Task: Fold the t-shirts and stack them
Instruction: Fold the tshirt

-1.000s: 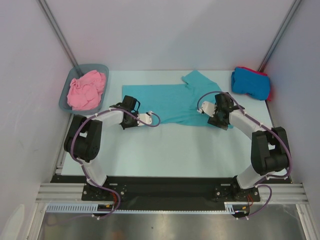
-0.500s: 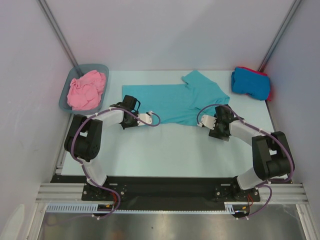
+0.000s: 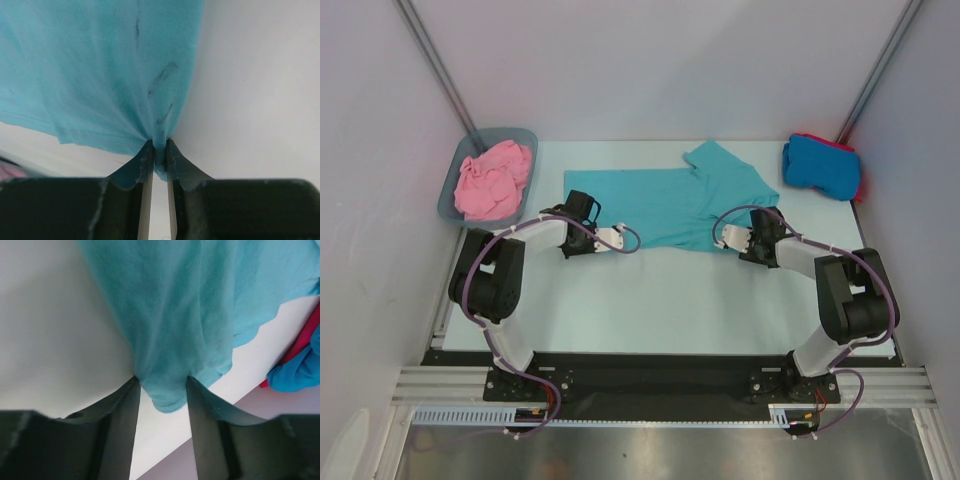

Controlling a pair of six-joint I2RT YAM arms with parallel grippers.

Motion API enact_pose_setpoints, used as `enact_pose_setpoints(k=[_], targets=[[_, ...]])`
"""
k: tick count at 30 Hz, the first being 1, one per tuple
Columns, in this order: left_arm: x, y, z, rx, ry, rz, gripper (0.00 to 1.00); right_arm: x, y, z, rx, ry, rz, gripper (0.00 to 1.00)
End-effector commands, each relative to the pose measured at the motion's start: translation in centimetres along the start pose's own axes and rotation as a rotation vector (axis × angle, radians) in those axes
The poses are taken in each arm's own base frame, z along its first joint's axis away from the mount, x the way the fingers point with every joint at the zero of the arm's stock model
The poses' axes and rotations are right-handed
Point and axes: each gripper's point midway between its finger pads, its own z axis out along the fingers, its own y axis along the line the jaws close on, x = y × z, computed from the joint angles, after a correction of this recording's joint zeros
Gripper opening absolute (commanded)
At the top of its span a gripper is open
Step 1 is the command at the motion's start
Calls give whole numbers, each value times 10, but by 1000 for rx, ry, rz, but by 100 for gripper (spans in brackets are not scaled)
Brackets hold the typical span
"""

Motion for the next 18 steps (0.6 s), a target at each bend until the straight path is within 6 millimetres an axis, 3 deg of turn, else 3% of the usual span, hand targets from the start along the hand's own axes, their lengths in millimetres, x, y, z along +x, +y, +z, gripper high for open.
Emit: enact_pose_setpoints(k=[1, 6, 18], targets=[[2, 6, -14, -19, 9, 33, 20, 8, 3, 7, -38, 5, 7, 42], [9, 8, -15, -21, 28, 42, 20, 22, 3, 7, -48, 29, 16, 29], [17, 13, -16, -25, 42, 49, 19, 47, 5, 4, -44, 63, 11, 24]])
